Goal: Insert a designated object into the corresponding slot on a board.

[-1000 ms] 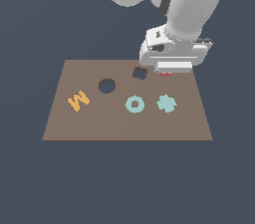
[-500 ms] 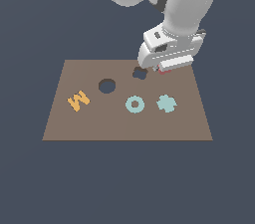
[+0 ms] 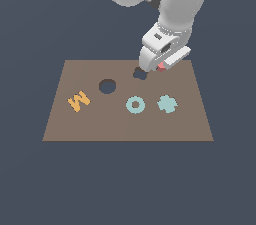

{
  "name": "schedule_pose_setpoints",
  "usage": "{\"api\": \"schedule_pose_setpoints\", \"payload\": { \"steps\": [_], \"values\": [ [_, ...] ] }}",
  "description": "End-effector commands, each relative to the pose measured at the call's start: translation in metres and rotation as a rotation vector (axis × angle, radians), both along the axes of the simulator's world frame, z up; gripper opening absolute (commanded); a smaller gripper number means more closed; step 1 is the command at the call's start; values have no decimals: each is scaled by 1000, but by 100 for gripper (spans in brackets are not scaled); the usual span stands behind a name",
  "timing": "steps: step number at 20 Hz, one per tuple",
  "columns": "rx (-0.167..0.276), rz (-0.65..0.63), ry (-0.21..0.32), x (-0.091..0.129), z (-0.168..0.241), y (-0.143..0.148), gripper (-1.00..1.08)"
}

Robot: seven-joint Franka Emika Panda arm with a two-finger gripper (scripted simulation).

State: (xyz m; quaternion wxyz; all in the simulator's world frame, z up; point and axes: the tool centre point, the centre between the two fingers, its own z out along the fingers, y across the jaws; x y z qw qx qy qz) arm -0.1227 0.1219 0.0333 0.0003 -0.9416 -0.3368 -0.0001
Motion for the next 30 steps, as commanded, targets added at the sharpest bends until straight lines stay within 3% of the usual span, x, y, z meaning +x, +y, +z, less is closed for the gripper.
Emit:
{"api": "schedule_pose_setpoints", "payload": {
  "steps": [1, 15, 30],
  "values": [
    [0, 103, -1, -3, 1, -4, -100],
    [0, 647, -1, -10, 2, -29, -100],
    [-1, 1207, -1, -2, 4, -55, -100]
  ]
}}
